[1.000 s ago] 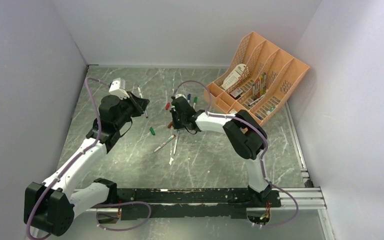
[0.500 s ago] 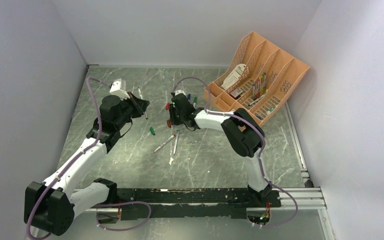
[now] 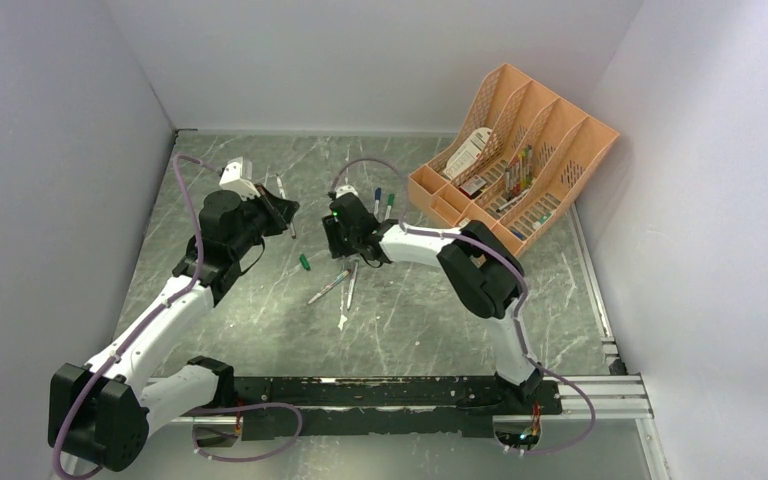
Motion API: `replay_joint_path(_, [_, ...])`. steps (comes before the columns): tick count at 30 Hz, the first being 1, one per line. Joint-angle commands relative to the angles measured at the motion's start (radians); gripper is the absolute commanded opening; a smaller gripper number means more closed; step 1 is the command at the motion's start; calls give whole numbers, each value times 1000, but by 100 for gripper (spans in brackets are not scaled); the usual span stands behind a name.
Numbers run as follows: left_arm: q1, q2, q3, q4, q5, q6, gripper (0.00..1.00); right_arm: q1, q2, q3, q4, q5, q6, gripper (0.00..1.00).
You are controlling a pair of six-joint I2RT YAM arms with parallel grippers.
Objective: Insert the pens into the pen caps
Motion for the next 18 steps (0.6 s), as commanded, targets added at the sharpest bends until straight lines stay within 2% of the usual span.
replay_joint_path(1, [9,-19,11,-12,14,16,7,26,81,100,-103,82,-33,47])
replay_joint_path(3, [8,-23,8,-19,3,20,7,32,105,128,-136,120,-37,46])
replay_joint_path(11, [8,-29,3,-28,-13,24,7,45,108,149,-197,202,-52,24])
replay_joint_path(16, [9,-19,3,-16,4,18,7,43,91,120,-179,169,-46,0])
replay_joint_path(18, [8,-16,-1,-4,19,15,7,35,64,87,-144,125,-30,0])
